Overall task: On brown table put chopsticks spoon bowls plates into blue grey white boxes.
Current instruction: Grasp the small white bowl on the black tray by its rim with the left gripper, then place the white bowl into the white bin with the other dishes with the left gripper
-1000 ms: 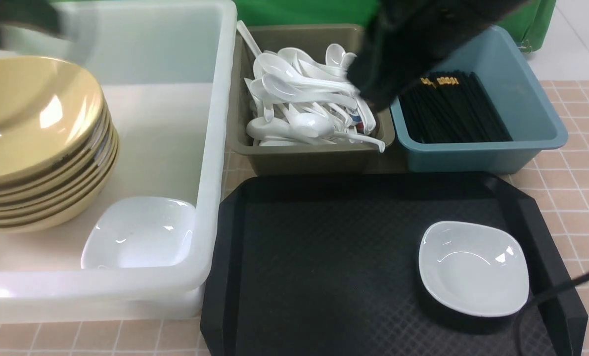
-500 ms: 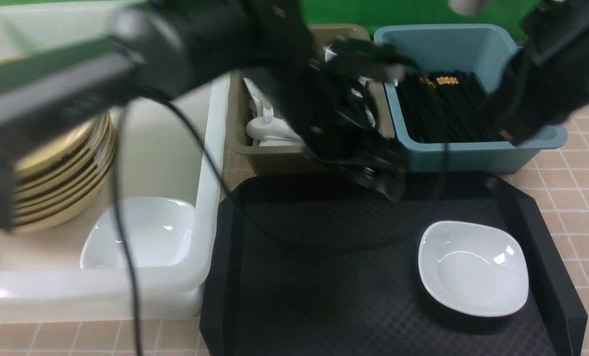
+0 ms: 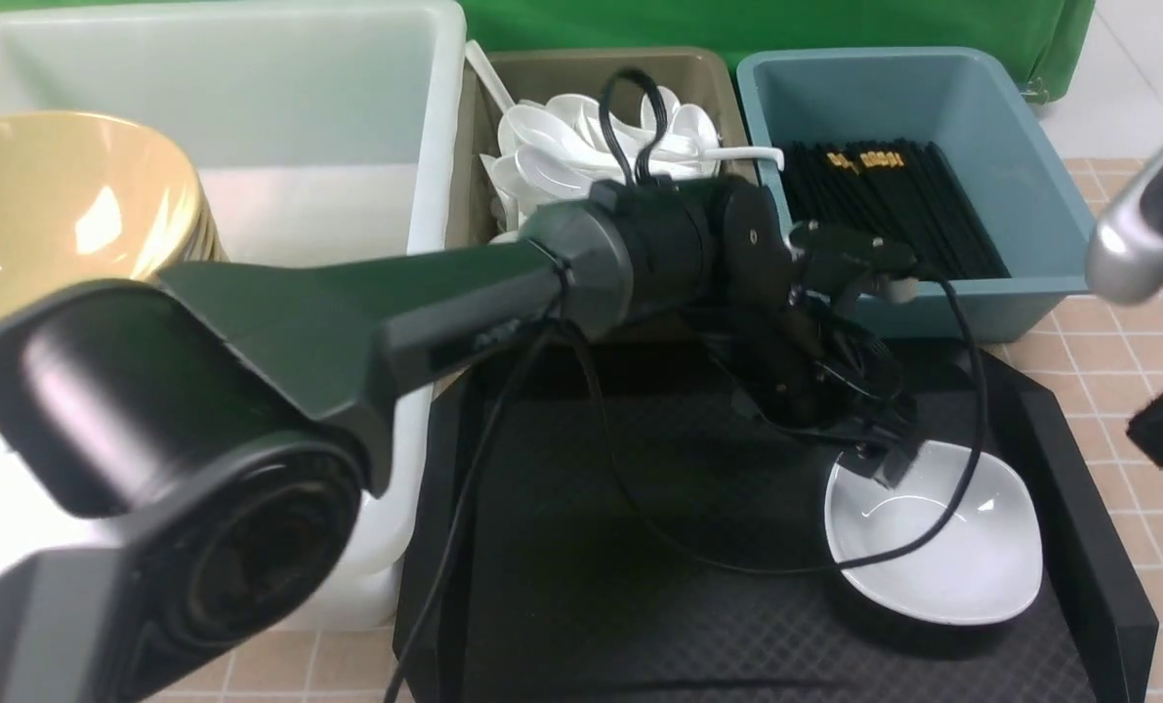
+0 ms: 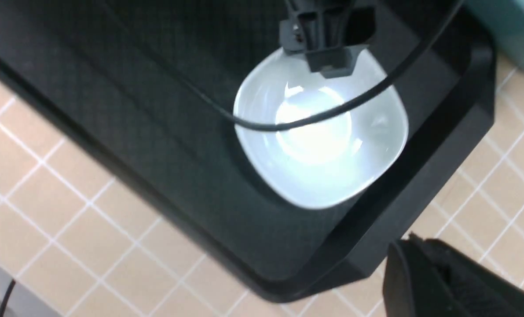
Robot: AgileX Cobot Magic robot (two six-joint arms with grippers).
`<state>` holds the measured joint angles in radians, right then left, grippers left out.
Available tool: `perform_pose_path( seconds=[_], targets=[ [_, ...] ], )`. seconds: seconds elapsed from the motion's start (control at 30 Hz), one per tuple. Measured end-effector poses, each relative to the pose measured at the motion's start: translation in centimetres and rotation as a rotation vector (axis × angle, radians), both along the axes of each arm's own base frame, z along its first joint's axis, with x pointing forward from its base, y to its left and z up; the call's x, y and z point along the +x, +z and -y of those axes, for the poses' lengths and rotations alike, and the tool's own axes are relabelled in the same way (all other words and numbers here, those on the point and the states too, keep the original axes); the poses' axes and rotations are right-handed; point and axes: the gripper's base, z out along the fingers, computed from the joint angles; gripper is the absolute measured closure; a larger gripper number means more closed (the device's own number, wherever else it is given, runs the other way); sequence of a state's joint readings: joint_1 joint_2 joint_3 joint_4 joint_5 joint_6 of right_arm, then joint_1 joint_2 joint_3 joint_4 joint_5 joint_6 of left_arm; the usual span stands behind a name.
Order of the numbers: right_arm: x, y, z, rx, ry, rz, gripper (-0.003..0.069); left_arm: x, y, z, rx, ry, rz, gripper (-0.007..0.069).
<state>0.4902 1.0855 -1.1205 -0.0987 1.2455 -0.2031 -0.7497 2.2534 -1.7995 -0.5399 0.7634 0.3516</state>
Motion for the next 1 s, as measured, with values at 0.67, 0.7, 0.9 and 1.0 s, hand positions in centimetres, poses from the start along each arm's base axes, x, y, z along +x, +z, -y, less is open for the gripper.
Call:
perform_pose_path(
  seconds=[0.67, 0.7, 0.9, 1.0],
  targets=[
    [1.2, 1.4, -2.0, 0.180, 0.103, 0.162, 0.0599, 2.8, 11.4, -7.7, 0.093, -0.076, 0.150, 0.0619],
    [1.4, 2.0, -2.5, 0.207, 0.135, 0.175, 0.0598, 2.7, 13.6, -9.6, 0.099, -0.056, 0.175, 0.0619],
    [2.2, 4.0, -7.5, 0.300, 0.349, 0.224, 0.0594, 1.4, 21.1, -19.4, 0.146, 0.115, 0.267, 0.0619],
    [2.8, 4.5, -11.4, 0.315, 0.472, 0.239, 0.0594, -0.3, 22.5, -24.5, 0.193, 0.240, 0.274, 0.0619]
  ],
)
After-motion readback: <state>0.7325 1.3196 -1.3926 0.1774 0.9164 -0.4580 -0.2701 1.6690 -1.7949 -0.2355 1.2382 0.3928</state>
